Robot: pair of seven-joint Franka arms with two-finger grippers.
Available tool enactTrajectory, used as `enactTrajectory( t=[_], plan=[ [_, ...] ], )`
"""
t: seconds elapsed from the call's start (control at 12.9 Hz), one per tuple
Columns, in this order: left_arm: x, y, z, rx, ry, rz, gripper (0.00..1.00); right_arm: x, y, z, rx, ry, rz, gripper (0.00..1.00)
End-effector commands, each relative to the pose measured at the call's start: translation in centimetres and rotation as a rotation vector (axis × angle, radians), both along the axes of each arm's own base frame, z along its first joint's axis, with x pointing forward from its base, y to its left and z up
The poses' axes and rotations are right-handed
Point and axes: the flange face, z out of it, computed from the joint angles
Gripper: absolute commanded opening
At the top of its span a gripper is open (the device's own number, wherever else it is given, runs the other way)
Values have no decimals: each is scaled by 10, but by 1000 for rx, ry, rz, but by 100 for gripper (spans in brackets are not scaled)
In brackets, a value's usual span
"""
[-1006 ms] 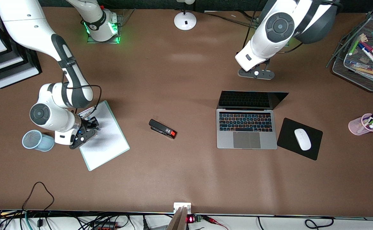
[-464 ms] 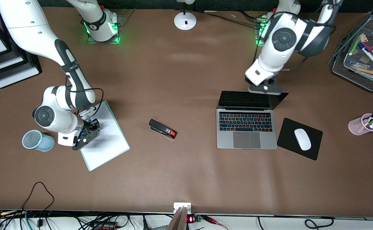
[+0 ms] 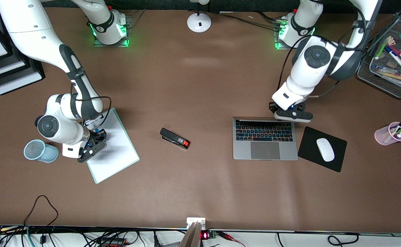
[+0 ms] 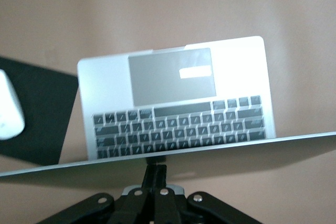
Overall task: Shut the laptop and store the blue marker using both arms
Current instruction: 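Lift the marker with the right gripper while the left gripper reaches the lid, then carry the marker to the pen cup while the left gripper pushes the lid shut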
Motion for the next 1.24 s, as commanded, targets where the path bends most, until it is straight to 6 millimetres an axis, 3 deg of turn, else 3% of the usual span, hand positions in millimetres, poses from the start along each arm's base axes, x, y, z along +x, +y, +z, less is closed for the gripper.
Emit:
enactTrajectory(
  t=[0.0,0.23,0.46,0.77,0.93,1.16],
  plan=[
    [42,-2,-11,-45,-30,-9,0,6,0,-2,-7,-9,10,23],
    [69,-2,-30,-93,-42,9,0,6,0,-4,-4,-7,7,20],
    [76,-9,-65,-132,-83,-12,0,7,0,-3,-8,-8,-18,0],
    [89,-8,-101,-150,-73,-14,0,20,-4,22,-9,-28,-34,0],
    [93,-11,-116,-141,-70,-36,0,28,-20,52,-8,-51,-44,0],
    [91,-12,-147,-148,-64,-55,0,33,-28,118,8,-88,14,0]
  ],
)
